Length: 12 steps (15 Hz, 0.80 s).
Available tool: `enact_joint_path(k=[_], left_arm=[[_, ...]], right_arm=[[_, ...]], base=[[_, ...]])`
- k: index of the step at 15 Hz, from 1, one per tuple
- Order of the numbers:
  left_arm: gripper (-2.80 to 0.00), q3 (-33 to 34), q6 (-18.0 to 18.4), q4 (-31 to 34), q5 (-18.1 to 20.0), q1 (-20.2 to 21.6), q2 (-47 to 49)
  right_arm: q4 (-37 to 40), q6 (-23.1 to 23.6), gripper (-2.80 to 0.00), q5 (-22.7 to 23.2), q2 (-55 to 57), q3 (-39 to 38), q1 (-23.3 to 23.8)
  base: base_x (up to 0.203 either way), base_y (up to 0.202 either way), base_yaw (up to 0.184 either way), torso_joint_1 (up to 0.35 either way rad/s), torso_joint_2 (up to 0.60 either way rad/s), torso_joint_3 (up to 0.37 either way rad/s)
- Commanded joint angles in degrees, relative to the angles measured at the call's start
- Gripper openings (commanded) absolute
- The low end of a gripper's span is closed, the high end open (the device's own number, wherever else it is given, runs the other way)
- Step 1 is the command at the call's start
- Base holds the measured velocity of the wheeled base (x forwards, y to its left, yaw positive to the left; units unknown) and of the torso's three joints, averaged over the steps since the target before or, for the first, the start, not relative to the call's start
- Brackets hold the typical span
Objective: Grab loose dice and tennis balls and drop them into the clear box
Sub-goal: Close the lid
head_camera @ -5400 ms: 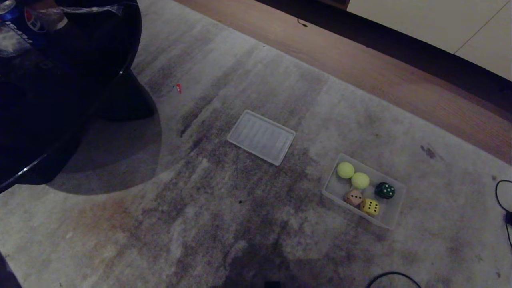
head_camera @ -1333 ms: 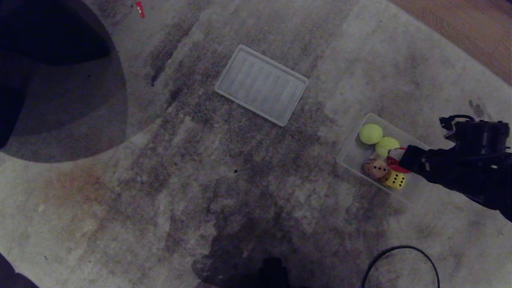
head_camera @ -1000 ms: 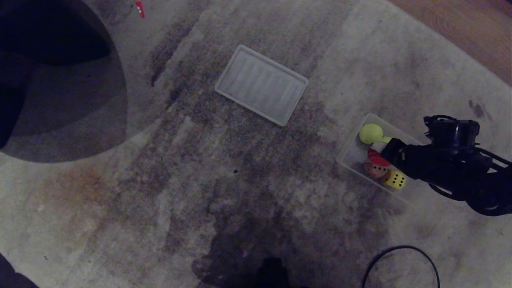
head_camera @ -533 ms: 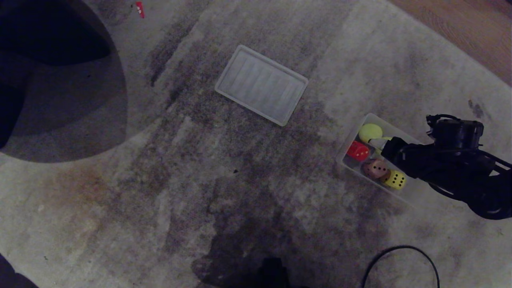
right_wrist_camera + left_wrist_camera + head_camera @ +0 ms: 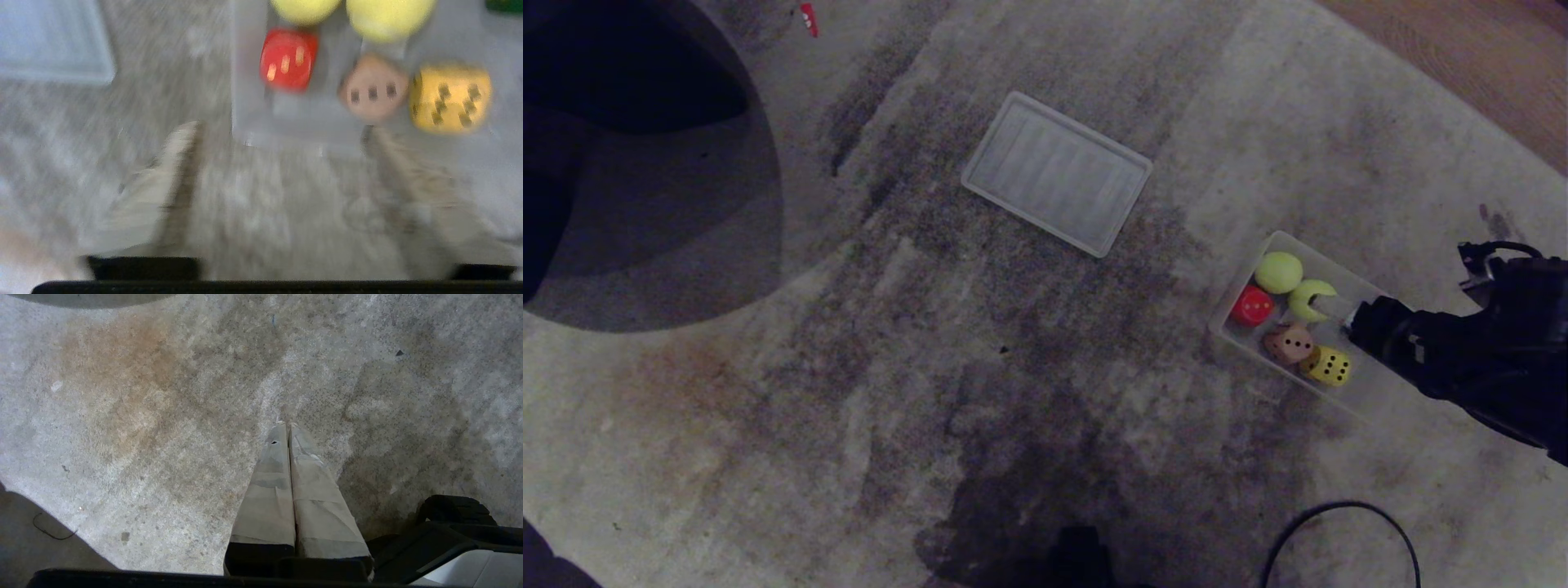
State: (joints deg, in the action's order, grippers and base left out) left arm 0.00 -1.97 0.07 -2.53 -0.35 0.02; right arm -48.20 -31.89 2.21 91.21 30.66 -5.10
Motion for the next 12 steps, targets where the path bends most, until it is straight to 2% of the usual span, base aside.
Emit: enact_joint_path(k=[1, 3, 7, 10, 12], left_arm=[[-2.80, 0.09, -0.05, 0.01, -0.02, 0.00, -0.02], [-2.80, 0.09, -0.05, 0.01, -0.02, 0.00, -0.02], [-2.80, 0.09, -0.05, 0.01, -0.02, 0.00, -0.02], [-2.80, 0.09, -0.05, 0.01, -0.02, 0.00, -0.02], [-2.80, 0.09, -0.05, 0.01, -0.02, 0.00, -0.02]], right_arm=[[2.05, 0.98, -2.80, 0.67, -12.13, -6.05, -0.10], [9.47, 4.27, -2.80, 0.99, -20.90, -9.42, -0.09], [32.28, 12.49, -2.80, 1.04, -42.65, -12.92, 1.38], [49.64, 18.16, -2.80, 1.16, -59.29, -14.11, 5.99], [58.55, 20.63, -2.80, 1.46, -68.98, -15.47, 9.08]], base=[[0.000, 0.000, 0.000, 0.000, 0.00, 0.000], [0.000, 0.000, 0.000, 0.000, 0.00, 0.000], [0.000, 0.000, 0.000, 0.000, 0.00, 0.000], [0.000, 0.000, 0.000, 0.000, 0.00, 0.000], [0.000, 0.000, 0.000, 0.000, 0.00, 0.000]])
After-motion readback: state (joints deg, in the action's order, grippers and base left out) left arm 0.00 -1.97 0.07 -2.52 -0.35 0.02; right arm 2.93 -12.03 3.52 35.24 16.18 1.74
